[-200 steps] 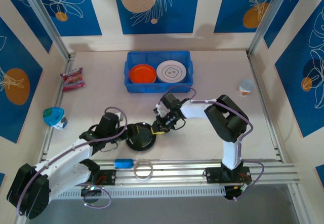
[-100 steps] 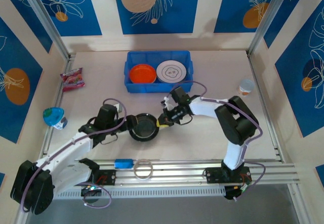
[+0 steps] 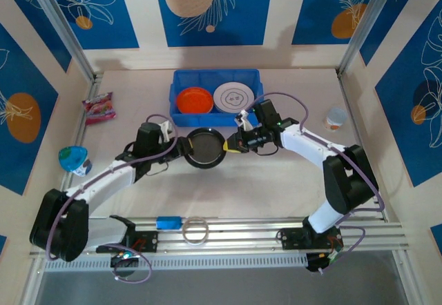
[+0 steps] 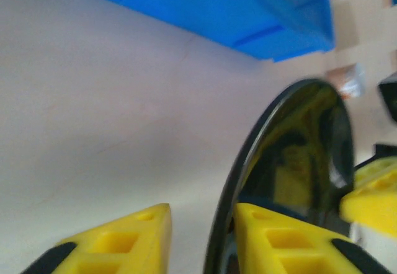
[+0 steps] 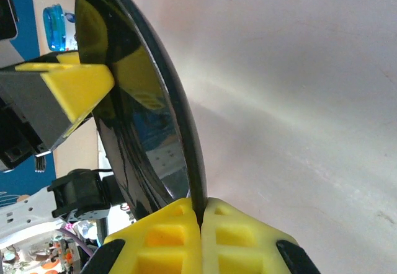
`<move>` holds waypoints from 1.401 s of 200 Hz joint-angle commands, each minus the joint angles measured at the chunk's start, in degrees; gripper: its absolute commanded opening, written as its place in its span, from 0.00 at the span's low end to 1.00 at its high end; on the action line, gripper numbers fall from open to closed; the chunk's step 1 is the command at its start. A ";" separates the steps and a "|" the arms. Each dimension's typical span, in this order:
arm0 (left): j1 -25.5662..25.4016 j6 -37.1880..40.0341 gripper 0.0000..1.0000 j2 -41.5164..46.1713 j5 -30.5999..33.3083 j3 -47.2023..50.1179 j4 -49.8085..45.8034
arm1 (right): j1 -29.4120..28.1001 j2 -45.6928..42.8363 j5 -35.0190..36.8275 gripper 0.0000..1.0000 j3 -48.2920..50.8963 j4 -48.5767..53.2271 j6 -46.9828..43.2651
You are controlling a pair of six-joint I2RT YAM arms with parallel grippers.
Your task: Place the plates into the plastic bin on the countertop
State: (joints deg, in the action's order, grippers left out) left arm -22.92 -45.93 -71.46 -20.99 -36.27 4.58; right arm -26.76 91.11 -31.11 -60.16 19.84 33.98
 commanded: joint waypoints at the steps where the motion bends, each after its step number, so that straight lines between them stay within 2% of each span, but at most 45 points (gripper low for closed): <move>1: 0.92 -1.62 0.19 -1.84 -4.33 -2.94 5.29 | -0.04 1.13 -3.87 0.00 -3.20 1.11 0.12; 12: 1.23 -1.70 0.00 -2.40 -4.77 -3.68 5.35 | -0.09 1.71 -3.67 0.00 -4.33 1.25 0.22; 28: 2.05 -2.47 0.00 -2.66 -5.59 -3.91 6.46 | 0.13 2.57 -2.67 0.00 -6.34 1.93 0.17; 50: 3.67 -5.65 0.00 -3.18 -8.04 -3.23 10.70 | 0.74 4.28 -1.61 0.28 -9.51 2.49 0.00; 59: 4.27 -7.46 0.00 -3.86 -9.82 -2.86 13.78 | 0.92 5.04 -1.47 0.33 -10.81 2.49 0.00; 68: 4.71 -9.13 0.00 -4.48 -10.84 -2.59 16.18 | 1.01 5.85 -1.53 0.34 -12.04 2.25 0.11; 84: 4.94 -10.33 0.00 -5.61 -12.24 -2.95 18.42 | 1.10 7.22 -1.52 0.31 -14.04 2.18 0.09; 107: 5.22 -9.62 0.00 -5.76 -12.08 -3.88 16.76 | 1.29 7.69 -0.29 0.01 -16.09 2.40 0.17; 120: 5.62 -8.29 0.00 -5.25 -11.24 -4.18 14.54 | 1.36 7.64 1.50 0.00 -17.49 3.10 -0.42; 124: 5.71 -7.92 0.09 -5.07 -10.89 -4.32 13.73 | 1.48 7.60 2.09 0.00 -17.94 3.37 -0.49; 128: 5.92 -7.54 0.31 -4.84 -10.40 -4.29 13.13 | 1.65 7.72 2.48 0.00 -18.43 3.63 -0.57; 138: 6.21 -6.58 0.75 -4.06 -9.07 -4.07 11.82 | 2.21 8.08 3.26 0.00 -19.88 4.04 -0.53; 143: 6.30 -6.06 0.92 -3.55 -8.30 -3.84 11.22 | 2.47 8.26 3.83 0.00 -20.68 4.27 -0.57; 147: 6.37 -5.56 1.00 -3.15 -7.67 -3.73 10.72 | 2.61 8.45 4.47 0.00 -21.35 4.52 -0.58; 192: 6.74 -2.33 1.00 0.06 -2.68 -3.92 6.00 | 3.88 13.77 13.36 0.00 -32.37 7.92 -1.22; 215: 6.92 -0.62 1.00 -0.07 -4.32 -4.86 5.44 | 4.65 19.28 14.21 0.00 -39.62 8.92 -0.66; 280: 7.01 1.32 1.00 0.96 -5.66 -5.34 3.69 | 5.21 40.71 14.43 0.00 -70.17 22.67 -1.21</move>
State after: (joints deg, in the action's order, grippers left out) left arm -16.64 -46.65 -72.14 -25.67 -40.07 9.63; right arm -21.71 126.54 -16.23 -121.43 35.55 33.08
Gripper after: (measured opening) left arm 0.997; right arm 0.071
